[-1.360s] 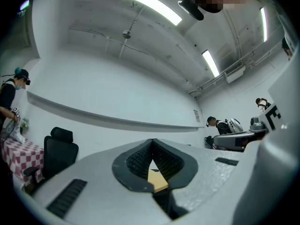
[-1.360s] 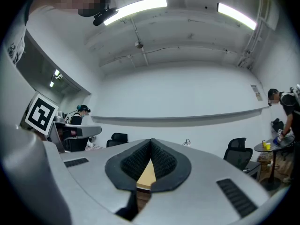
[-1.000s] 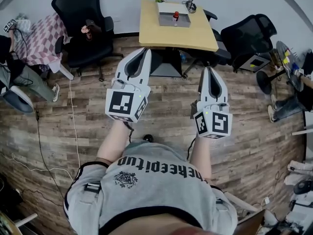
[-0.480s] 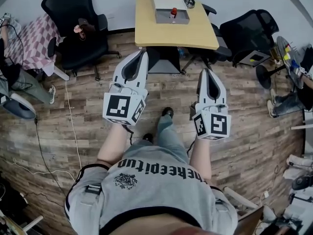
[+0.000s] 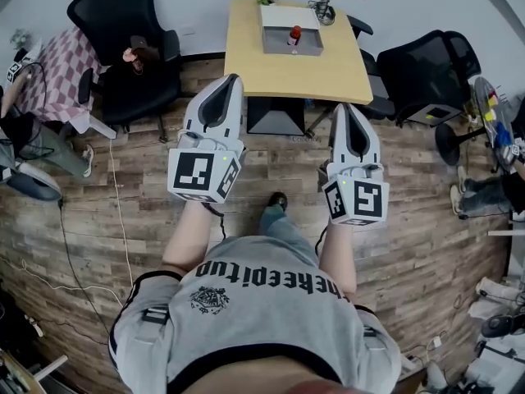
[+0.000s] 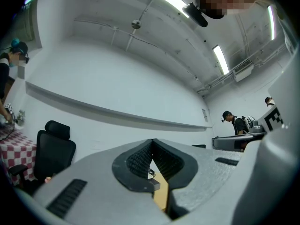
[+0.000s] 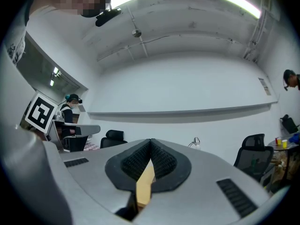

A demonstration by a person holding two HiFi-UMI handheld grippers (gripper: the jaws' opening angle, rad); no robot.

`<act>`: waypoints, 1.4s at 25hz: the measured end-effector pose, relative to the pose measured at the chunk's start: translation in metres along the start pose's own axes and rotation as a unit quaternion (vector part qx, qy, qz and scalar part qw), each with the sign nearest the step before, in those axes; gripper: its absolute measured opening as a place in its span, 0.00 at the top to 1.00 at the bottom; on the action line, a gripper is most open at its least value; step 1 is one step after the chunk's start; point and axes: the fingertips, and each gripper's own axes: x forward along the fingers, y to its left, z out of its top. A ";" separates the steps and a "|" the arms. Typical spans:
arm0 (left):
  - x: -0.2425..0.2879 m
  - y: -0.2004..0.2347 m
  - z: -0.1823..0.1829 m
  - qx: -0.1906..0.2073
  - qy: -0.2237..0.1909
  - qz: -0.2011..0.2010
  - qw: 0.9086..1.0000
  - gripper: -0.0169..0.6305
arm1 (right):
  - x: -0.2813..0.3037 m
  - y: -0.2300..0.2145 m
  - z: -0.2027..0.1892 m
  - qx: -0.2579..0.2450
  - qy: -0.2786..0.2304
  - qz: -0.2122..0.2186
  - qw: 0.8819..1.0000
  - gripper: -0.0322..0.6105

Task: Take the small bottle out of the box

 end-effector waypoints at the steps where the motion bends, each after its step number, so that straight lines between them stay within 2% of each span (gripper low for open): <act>1: 0.010 0.000 -0.001 0.002 -0.001 0.003 1.000 0.97 | 0.009 -0.008 0.001 0.000 -0.002 0.003 1.000 0.95; 10: 0.094 0.000 -0.008 0.017 -0.006 0.022 1.000 0.97 | 0.080 -0.070 -0.001 0.004 -0.014 0.025 1.000 0.95; 20: 0.169 -0.012 -0.028 0.025 -0.009 0.034 0.999 0.97 | 0.132 -0.130 -0.017 0.008 -0.019 0.047 0.999 0.95; 30: 0.200 -0.009 -0.055 0.035 0.019 0.049 0.998 0.97 | 0.163 -0.153 -0.049 0.033 -0.001 0.058 0.998 0.95; 35: 0.230 -0.005 -0.072 0.031 0.035 0.034 0.998 0.97 | 0.184 -0.163 -0.061 0.030 0.008 0.051 0.998 0.95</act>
